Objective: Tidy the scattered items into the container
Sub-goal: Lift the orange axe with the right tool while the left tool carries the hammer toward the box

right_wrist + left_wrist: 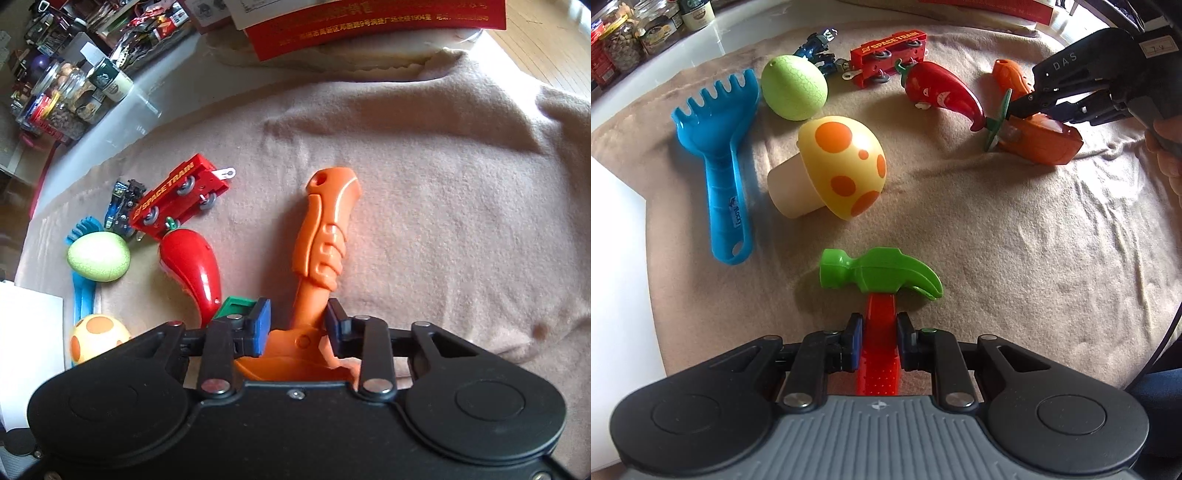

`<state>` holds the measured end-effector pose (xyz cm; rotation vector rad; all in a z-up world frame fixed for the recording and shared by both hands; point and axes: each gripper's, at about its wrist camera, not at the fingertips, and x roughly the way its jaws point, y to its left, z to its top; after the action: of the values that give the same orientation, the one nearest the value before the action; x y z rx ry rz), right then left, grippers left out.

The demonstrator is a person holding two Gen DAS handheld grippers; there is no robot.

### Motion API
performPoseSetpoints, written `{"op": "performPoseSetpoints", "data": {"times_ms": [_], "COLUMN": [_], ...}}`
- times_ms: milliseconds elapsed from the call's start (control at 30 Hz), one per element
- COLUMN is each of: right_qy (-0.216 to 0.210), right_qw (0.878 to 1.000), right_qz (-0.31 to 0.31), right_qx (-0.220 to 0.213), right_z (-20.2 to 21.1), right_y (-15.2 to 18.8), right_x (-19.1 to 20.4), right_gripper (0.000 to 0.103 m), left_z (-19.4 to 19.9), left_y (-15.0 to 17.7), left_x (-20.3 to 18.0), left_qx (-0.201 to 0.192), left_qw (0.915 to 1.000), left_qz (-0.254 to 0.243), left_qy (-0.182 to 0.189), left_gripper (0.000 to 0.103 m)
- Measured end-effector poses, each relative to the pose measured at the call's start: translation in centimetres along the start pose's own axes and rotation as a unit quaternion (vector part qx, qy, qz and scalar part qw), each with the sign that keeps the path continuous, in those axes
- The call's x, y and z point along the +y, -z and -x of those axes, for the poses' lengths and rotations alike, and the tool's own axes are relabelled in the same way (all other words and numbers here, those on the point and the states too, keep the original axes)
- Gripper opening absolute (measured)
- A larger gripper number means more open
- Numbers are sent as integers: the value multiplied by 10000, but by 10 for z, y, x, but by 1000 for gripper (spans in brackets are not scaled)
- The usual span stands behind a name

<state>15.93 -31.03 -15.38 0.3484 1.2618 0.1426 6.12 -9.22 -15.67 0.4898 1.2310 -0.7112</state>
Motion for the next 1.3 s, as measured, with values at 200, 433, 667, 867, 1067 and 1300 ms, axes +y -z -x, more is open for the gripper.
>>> {"op": "performPoseSetpoints", "data": {"times_ms": [200, 433, 667, 867, 1067, 1300], "right_qy": [-161, -245, -354, -159, 61, -78], "right_qw": [9998, 9990, 9974, 9971, 9950, 9925], "right_qz": [29, -8, 81, 545, 914, 1144], "right_qx": [-96, -374, -623, -498, -395, -431], "right_z": [16, 42, 65, 61, 57, 75], "right_y": [1, 1, 0, 11, 26, 42], "right_x": [6, 3, 5, 29, 55, 91], "right_gripper": [18, 18, 18, 18, 18, 18], "left_z": [21, 43, 56, 69, 87, 133], "left_y": [-5, -8, -10, -10, -1, 8], "left_x": [3, 0, 4, 5, 7, 19], "left_qx": [-306, -592, -692, -840, -970, -1273], "left_qw": [9994, 9981, 9973, 9959, 9940, 9892], "left_qz": [174, 158, 255, 316, 268, 393], "left_qy": [43, 51, 21, -89, -426, -615], "left_gripper": [19, 19, 19, 19, 19, 19]}}
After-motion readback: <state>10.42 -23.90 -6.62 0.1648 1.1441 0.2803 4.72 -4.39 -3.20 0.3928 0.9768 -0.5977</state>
